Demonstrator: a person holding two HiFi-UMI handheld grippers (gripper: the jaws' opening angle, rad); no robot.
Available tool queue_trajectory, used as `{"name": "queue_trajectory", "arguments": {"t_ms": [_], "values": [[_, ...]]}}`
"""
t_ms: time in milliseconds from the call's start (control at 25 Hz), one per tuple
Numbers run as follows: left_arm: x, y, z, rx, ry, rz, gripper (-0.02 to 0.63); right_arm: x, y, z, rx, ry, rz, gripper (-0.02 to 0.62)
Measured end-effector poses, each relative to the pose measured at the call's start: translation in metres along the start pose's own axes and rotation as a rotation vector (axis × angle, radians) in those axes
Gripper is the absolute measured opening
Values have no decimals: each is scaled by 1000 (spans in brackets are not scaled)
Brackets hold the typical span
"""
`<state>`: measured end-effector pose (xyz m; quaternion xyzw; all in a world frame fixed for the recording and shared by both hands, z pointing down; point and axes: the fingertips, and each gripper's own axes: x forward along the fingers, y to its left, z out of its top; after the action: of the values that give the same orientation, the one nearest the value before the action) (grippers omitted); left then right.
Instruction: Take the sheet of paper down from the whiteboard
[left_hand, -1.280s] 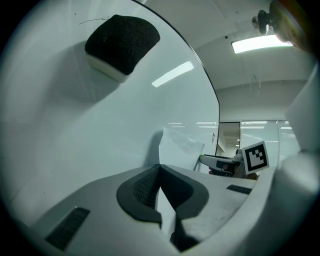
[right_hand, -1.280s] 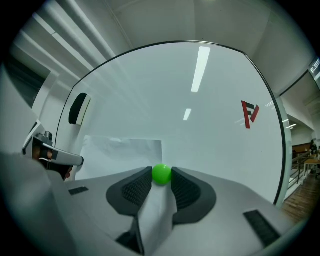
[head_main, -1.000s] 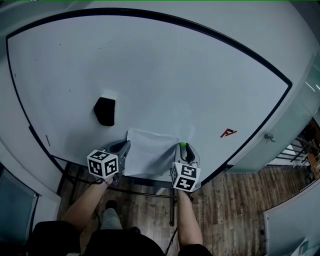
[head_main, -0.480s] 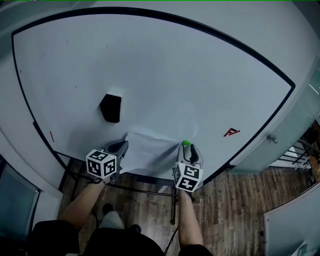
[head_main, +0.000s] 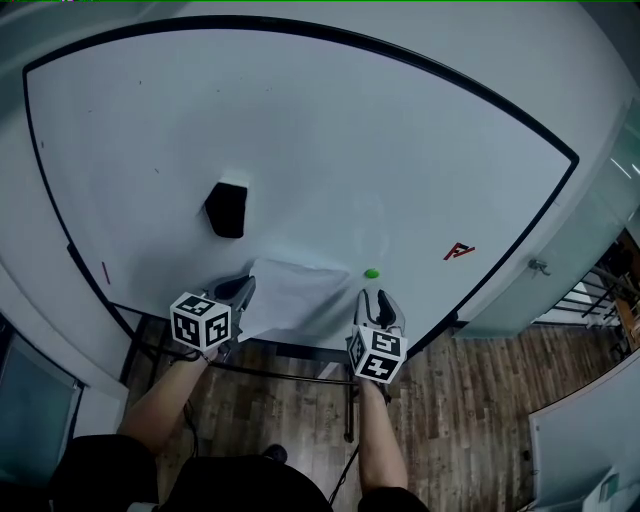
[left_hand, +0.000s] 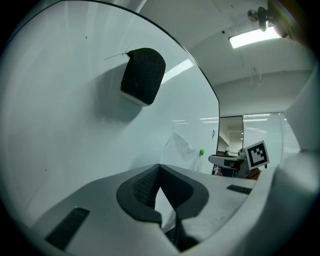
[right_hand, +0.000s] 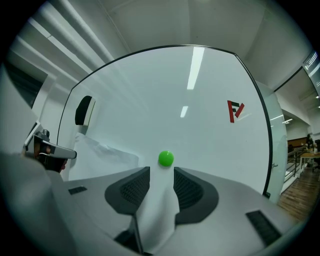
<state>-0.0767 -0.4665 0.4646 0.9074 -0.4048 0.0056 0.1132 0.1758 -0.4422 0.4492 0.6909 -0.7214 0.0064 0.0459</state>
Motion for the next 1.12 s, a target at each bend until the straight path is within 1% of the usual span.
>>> {"name": "queue_trajectory", "arguments": {"t_ms": [120,280,400,560,1120], "values": [[-10,-4,1,2,8,-10,18,-10,4,-2,16,13,7,131],[-29,-10,1,9,13,-19,18,-28,13,-2,12,24,12,80],[-42,-13,-3,9,18,-20,18,-42,17,-7,16,32,8,56],[-57,-18,-6,8,20,-23,18,-56,27,-12,14,44,13,40],[-91,-32,-12,11,6,-35,18,-84,46,-23,14,50,29,26]]}}
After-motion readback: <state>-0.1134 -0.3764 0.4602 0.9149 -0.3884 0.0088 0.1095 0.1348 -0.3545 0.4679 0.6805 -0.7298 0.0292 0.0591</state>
